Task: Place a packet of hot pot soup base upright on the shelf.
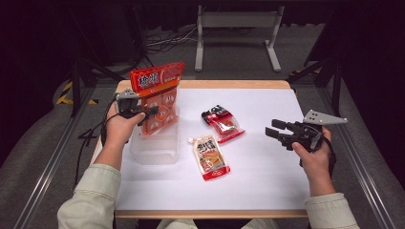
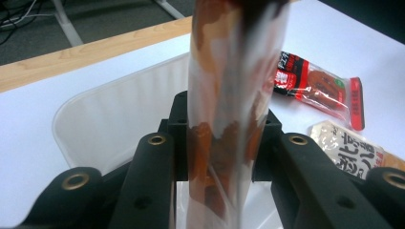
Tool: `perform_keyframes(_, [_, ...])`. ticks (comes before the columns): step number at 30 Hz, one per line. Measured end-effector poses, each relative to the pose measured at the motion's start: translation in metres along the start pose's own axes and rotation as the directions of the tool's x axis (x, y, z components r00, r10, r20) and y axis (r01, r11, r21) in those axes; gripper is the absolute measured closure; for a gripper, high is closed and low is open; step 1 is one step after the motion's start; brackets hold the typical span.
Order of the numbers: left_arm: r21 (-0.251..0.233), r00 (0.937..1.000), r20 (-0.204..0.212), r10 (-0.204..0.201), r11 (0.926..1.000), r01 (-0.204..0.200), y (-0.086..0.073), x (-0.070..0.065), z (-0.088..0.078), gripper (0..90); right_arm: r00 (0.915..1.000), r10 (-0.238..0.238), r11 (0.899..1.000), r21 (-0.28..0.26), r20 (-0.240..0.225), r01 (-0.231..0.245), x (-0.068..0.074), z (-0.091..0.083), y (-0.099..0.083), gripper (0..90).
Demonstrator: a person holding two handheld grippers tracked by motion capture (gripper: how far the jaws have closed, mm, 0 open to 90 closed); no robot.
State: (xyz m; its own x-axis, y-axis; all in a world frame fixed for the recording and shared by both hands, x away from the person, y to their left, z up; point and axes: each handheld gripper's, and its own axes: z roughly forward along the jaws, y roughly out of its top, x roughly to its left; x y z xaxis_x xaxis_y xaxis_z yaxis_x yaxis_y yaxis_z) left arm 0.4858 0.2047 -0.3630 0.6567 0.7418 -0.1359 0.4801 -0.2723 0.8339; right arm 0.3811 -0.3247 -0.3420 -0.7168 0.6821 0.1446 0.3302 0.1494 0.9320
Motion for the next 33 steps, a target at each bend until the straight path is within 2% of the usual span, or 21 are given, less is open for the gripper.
perform_keyframes(1, [0.002, 1.0000, -0.001, 0.004, 1.0000, -0.004, -0.001, 0.000, -0.001, 69.7, 1.0000, -0.001, 1.000, 0.001, -0.001, 0.001, 0.000, 0.000, 0.000, 50.6])
perform_keyframes(6, [0.018, 0.9995, 0.017, -0.028, 0.9995, 0.028, -0.009, 0.001, -0.003, 69.7, 1.0000, 0.000, 1.000, 0.001, -0.003, 0.000, 0.000, 0.000, 0.000, 50.5])
perform_keyframes(8, [0.048, 0.9990, 0.018, -0.041, 0.9981, 0.040, -0.015, 0.004, -0.004, 69.7, 1.0000, 0.000, 1.000, 0.002, -0.003, 0.000, 0.001, 0.000, 0.000, 50.5])
perform_keyframes(11, [0.034, 0.9968, 0.025, -0.076, 0.9966, 0.075, -0.024, 0.007, -0.007, 69.7, 1.0000, -0.003, 1.000, 0.003, -0.003, 0.003, 0.001, 0.001, 0.000, 50.5])
perform_keyframes(14, [0.021, 0.9961, 0.032, -0.082, 0.9965, 0.081, -0.030, 0.009, -0.008, 69.6, 1.0000, -0.001, 1.000, 0.007, -0.004, 0.001, 0.002, 0.002, -0.001, 50.4])
perform_keyframes(22, [0.011, 0.9953, 0.012, -0.096, 0.9953, 0.096, -0.032, 0.014, -0.007, 69.3, 1.0000, 0.002, 1.000, 0.015, -0.005, -0.001, 0.002, 0.004, -0.001, 49.7])
perform_keyframes(25, [-0.007, 0.9932, -0.010, -0.116, 0.9932, 0.116, -0.033, 0.014, -0.007, 67.6, 1.0000, 0.002, 1.000, 0.019, -0.007, -0.002, 0.001, 0.005, -0.002, 50.4])
perform_keyframes(26, [-0.011, 0.9942, -0.023, -0.105, 0.9944, 0.105, -0.032, 0.014, -0.007, 66.1, 1.0000, 0.002, 1.000, 0.019, -0.009, -0.002, 0.001, 0.005, -0.002, 50.5])
perform_keyframes(28, [-0.007, 0.9924, -0.040, -0.116, 0.9932, 0.116, -0.032, 0.014, -0.008, 59.9, 0.9999, -0.001, 1.000, 0.019, -0.010, 0.002, 0.001, 0.006, -0.002, 50.8])
perform_keyframes(31, [-0.054, 0.9928, -0.039, -0.113, 0.9923, 0.111, -0.033, 0.013, -0.010, 44.1, 0.9998, -0.002, 1.000, 0.021, -0.018, 0.002, 0.002, 0.006, -0.002, 50.0])
perform_keyframes(32, [-0.068, 0.9927, -0.050, -0.109, 0.9921, 0.106, -0.032, 0.012, -0.011, 37.6, 0.9997, 0.001, 1.000, 0.021, -0.026, 0.000, 0.001, 0.006, -0.002, 49.6])
perform_keyframes(33, [-0.066, 0.9919, -0.079, -0.100, 0.9933, 0.094, -0.032, 0.011, -0.012, 29.6, 0.9995, 0.001, 1.000, 0.021, -0.030, -0.001, 0.002, 0.007, -0.002, 49.1])
